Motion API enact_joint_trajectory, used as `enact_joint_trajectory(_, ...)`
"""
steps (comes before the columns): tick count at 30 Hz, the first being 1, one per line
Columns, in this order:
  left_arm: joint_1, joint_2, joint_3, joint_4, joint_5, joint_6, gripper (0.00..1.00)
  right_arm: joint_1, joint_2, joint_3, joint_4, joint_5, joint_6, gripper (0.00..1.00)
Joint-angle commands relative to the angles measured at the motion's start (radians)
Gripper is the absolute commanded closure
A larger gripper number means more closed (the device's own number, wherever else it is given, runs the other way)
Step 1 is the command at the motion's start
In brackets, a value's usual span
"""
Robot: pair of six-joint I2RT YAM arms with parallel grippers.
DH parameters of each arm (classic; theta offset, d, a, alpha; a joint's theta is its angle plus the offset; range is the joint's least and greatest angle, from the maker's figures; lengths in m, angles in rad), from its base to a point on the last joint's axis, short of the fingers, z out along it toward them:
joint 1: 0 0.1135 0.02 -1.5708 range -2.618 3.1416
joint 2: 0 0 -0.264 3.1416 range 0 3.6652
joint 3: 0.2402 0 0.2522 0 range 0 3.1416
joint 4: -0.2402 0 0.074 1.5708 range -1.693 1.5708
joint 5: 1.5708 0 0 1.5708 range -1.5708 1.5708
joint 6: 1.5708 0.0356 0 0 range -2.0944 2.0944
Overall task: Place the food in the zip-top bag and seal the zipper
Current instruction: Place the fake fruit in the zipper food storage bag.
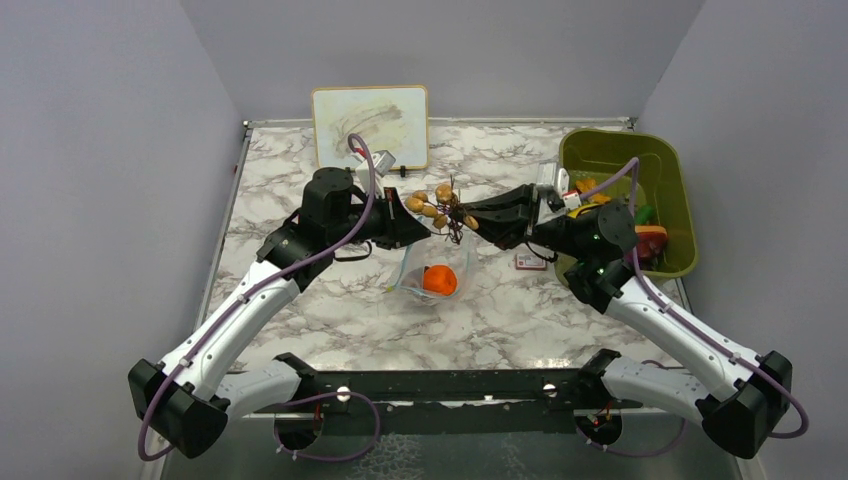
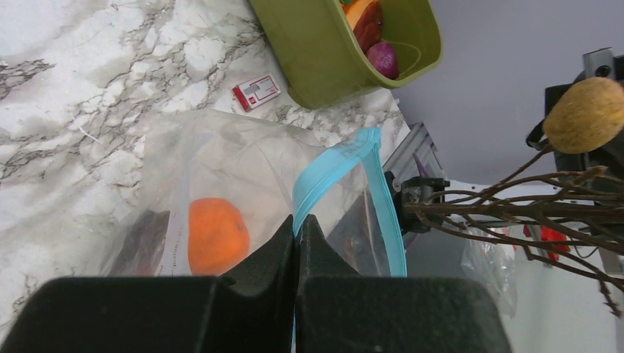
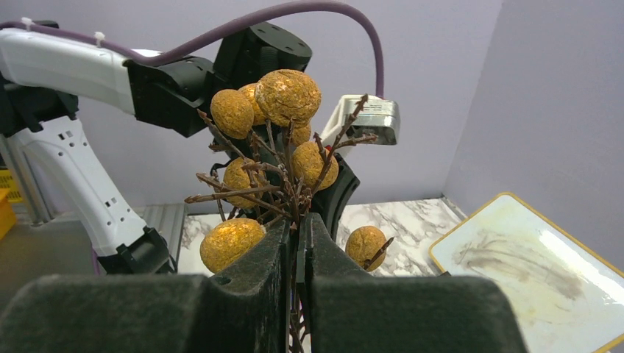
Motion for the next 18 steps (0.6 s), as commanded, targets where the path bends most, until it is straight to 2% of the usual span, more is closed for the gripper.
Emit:
enact_joint_trajectory(1, 0.004, -0.010, 0.041, 0.064, 0.068, -0.036, 1.00, 0.006, 0.006, -0.041, 0.073, -0.039, -0.012, 0.96)
enact_joint_trajectory(7, 0.006, -0.024, 0.029, 0.063, 0.070, -0.027, 1.00, 0.007, -0.034, -0.148, 0.068, -0.083, -0.127, 0.95)
enact_joint_trajectory(13, 0.006, -0.022, 0.045, 0.046, 0.090, 0.022, 1.00, 0.006, -0.056, -0.210, -0.035, -0.133, -0.319, 0.96)
enact_joint_trajectory(18, 0.005, -0.019, 0.077, -0.024, 0.086, 0.116, 1.00, 0.007, -0.092, -0.178, -0.267, -0.132, -0.519, 0.96)
